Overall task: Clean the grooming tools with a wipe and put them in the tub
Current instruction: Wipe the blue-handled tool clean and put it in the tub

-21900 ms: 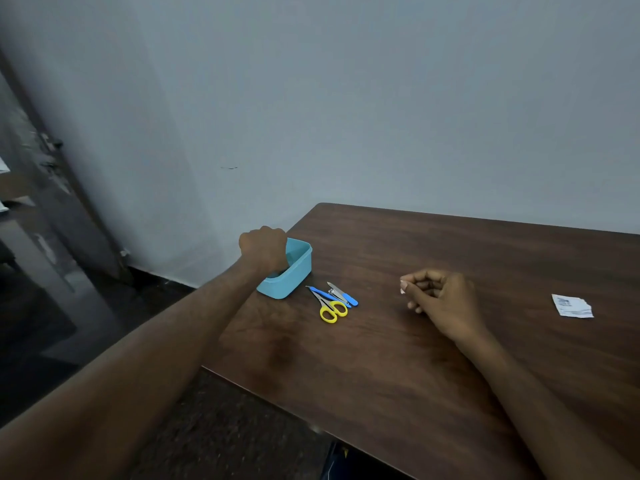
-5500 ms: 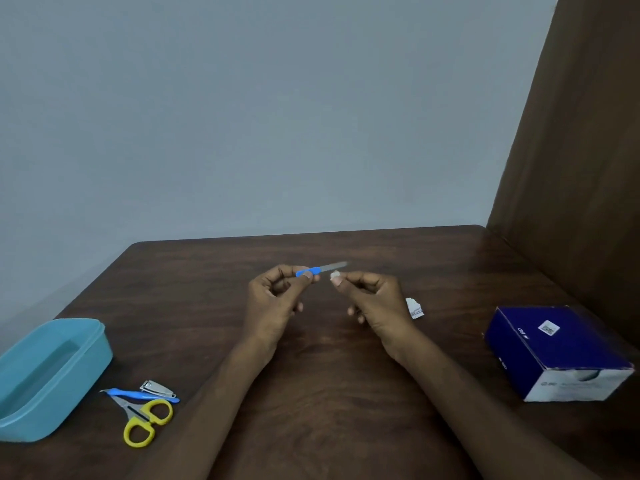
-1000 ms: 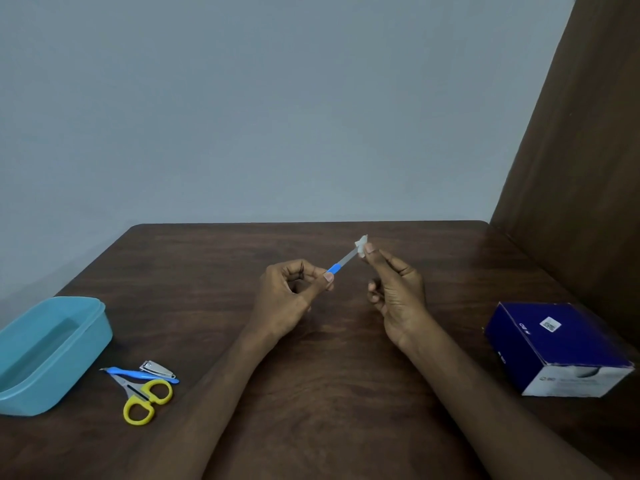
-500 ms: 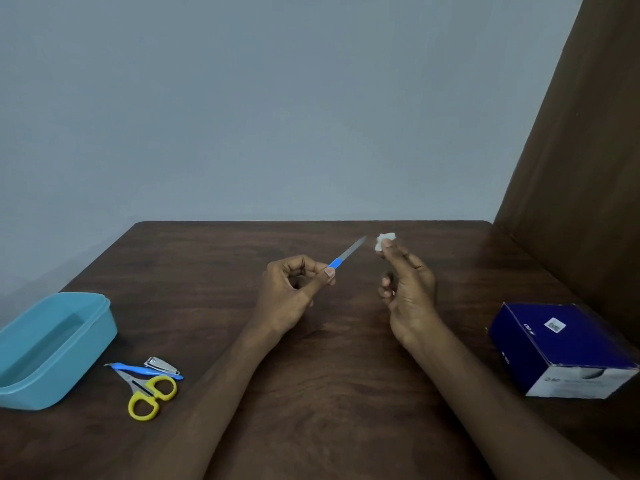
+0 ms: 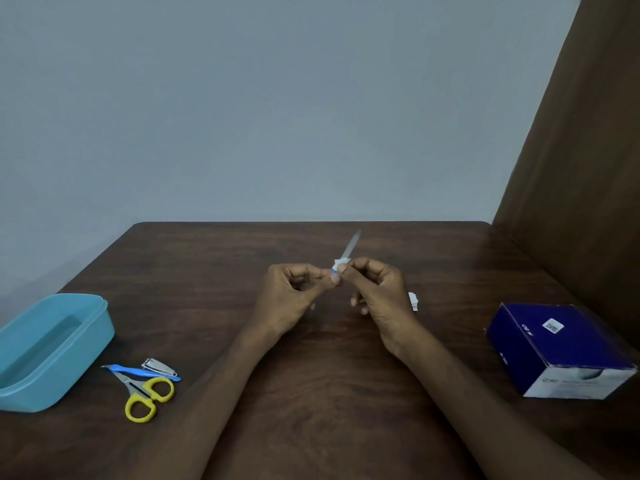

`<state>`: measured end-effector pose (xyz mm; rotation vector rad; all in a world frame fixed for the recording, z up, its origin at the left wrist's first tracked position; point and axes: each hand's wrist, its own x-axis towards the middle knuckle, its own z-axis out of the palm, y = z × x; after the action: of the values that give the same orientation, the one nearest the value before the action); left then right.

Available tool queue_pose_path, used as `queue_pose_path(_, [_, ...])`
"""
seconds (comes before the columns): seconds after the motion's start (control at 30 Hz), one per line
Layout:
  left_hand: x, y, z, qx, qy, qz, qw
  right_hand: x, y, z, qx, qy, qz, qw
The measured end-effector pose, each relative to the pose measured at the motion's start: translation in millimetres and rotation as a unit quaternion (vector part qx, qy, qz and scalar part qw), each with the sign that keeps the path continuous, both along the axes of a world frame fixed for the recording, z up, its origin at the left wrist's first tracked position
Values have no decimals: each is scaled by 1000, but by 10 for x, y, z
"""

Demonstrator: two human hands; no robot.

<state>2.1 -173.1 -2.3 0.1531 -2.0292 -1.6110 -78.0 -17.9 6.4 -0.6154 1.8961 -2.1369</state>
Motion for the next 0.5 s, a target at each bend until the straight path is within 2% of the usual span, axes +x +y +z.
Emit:
queue_pose_path(0.07, [0, 9, 2, -2, -26, -12, 1000, -5, -10, 6, -3, 7, -18, 1000])
queue_pose_path(0.13, [-3, 2, 29, -3, -35, 14, 999, -26, -5, -17, 26, 51, -25, 998])
queue_pose_path(0.23, [-2, -31, 55, 33, 5, 60, 998, -4, 8, -82, 86, 163, 17, 983])
queue_pose_path(0.3, [-2, -26, 57, 43, 34, 62, 997, 17, 11, -103, 124, 206, 23, 970])
queue_pose_path(0.4, [-26, -31, 31, 30, 62, 71, 995, 7, 7, -108, 124, 213, 16, 969])
queue_pose_path(0.5, [-52, -54, 18, 28, 57, 96, 993, -67, 23, -106, 95, 177, -1, 980])
